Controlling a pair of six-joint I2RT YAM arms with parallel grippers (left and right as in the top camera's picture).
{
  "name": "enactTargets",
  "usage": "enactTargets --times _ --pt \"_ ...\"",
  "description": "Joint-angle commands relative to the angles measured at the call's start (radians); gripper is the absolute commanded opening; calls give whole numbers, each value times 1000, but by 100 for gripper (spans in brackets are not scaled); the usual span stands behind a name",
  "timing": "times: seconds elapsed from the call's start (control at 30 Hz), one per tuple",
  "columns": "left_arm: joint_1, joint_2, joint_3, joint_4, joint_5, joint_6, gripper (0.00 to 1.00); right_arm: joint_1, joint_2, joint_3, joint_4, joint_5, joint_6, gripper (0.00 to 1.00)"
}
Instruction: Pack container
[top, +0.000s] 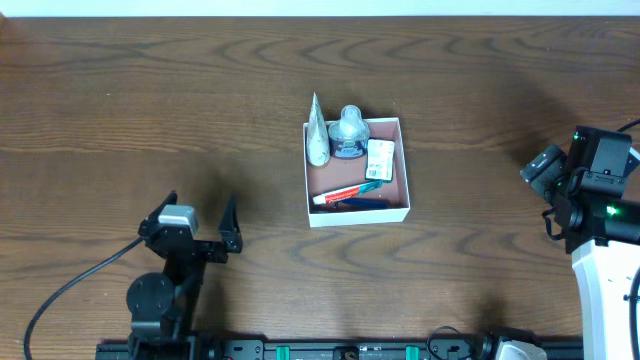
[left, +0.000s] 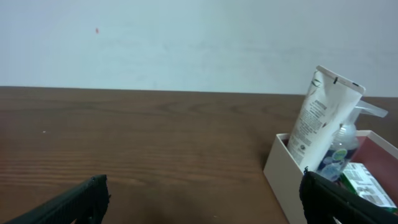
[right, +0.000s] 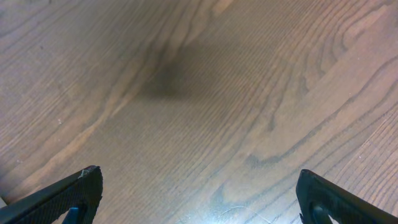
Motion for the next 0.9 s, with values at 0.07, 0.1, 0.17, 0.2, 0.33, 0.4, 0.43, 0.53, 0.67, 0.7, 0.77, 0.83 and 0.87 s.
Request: enactTargets --times 0.07,0.1,0.17,0.2,0.33,0.4,0.43,0.53,0.67,0.7,0.77,0.83,0.87 --pt "11 -105 -68 8 17 -12 98 -8 1 6 -2 3 16 99" --pt "11 -118 -80 8 17 -12 98 -8 1 6 -1 3 16 99" --pt "11 -134 -103 13 17 -12 98 -8 1 6 -1 3 16 99" --pt "11 -133 -111 16 17 -11 98 -8 1 6 -1 3 16 99" --pt "14 -133 -135 19 12 -3 98 -8 1 6 -1 3 16 99" --pt "16 -133 -147 19 12 15 98 -8 1 6 -2 3 16 99" --pt "16 -133 -155 18 11 23 98 -8 1 6 -2 3 16 99" --pt "16 -133 -186 10 9 30 98 -8 1 6 -2 3 16 99" --pt "22 -134 -186 11 9 34 98 -8 2 6 -2 3 16 99" --pt "23 -134 -186 11 9 33 98 -8 2 6 -1 3 16 99" --pt "23 -133 -186 11 10 33 98 -8 1 6 -1 3 16 99" --pt "23 -133 -186 12 10 33 98 -8 1 6 -1 3 16 99" --pt "23 -133 -186 12 10 33 98 -8 1 6 -1 3 16 99"
